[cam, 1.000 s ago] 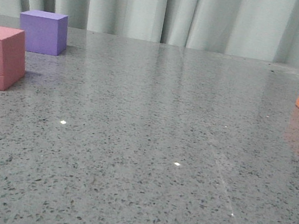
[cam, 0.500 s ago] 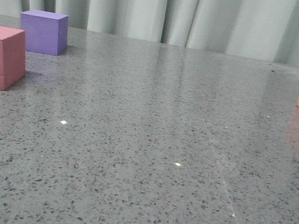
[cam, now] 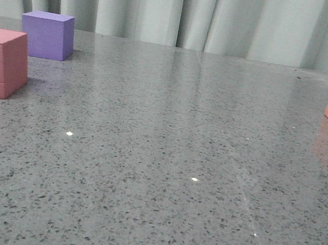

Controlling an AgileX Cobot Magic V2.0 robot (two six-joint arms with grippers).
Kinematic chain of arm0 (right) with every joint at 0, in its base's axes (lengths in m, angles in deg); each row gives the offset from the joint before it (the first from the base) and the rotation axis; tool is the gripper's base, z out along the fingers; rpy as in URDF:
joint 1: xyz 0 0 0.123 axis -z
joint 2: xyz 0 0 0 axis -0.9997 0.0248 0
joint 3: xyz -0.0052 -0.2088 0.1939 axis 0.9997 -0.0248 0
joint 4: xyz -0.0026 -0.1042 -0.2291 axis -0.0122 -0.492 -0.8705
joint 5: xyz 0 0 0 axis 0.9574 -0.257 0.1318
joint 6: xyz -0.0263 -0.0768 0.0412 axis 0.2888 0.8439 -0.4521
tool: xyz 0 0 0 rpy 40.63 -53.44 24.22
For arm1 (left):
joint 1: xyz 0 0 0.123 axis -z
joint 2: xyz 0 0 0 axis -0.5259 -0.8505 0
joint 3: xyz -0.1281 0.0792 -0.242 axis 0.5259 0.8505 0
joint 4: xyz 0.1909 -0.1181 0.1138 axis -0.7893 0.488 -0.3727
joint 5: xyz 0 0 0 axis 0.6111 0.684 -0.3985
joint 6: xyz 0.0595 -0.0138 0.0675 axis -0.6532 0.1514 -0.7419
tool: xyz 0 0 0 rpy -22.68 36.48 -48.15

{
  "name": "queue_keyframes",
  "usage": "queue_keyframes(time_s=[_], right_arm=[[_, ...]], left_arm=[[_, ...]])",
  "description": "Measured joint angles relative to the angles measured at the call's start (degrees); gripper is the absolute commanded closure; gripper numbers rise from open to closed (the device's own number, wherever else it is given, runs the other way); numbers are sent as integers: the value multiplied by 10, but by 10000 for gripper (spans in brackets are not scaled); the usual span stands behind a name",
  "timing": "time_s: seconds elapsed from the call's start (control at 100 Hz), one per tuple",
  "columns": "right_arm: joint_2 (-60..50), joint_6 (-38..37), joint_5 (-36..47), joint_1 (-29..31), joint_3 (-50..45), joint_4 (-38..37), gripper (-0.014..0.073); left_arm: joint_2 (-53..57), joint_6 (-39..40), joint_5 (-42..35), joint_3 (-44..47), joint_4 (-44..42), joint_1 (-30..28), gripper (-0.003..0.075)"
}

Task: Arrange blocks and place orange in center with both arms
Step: 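Move the right gripper above the orange cube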

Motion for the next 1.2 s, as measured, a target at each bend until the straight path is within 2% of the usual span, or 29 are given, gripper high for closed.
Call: queue_keyframes(time_s=[0.14, 0.29, 0.39, 0.48, 0.53, 0.58, 0.62, 0.7, 0.93, 1.2], right_arm=[[124, 0, -9, 0, 74, 0, 662], [222, -1, -9, 0, 111, 0, 658], [274, -1, -9, 0, 122, 0, 585], [308, -2, -9, 0, 127, 12, 385], [323, -2, -9, 0, 131, 25, 229], [330, -2, -8, 0, 133, 31, 30], [333, -2, -8, 0, 136, 35, -82], [335, 7, -2, 0, 142, 39, -41], [344, 41, 5, 0, 196, 41, -42], [446, 83, -30, 0, 309, 41, -42]], left_arm=[[0, 0, 0, 0, 0, 0, 732], [0, 0, 0, 0, 0, 0, 732], [0, 0, 0, 0, 0, 0, 732], [0, 0, 0, 0, 0, 0, 732], [0, 0, 0, 0, 0, 0, 732], [0, 0, 0, 0, 0, 0, 732], [0, 0, 0, 0, 0, 0, 732], [0, 0, 0, 0, 0, 0, 732], [0, 0, 0, 0, 0, 0, 732], [0, 0, 0, 0, 0, 0, 732]])
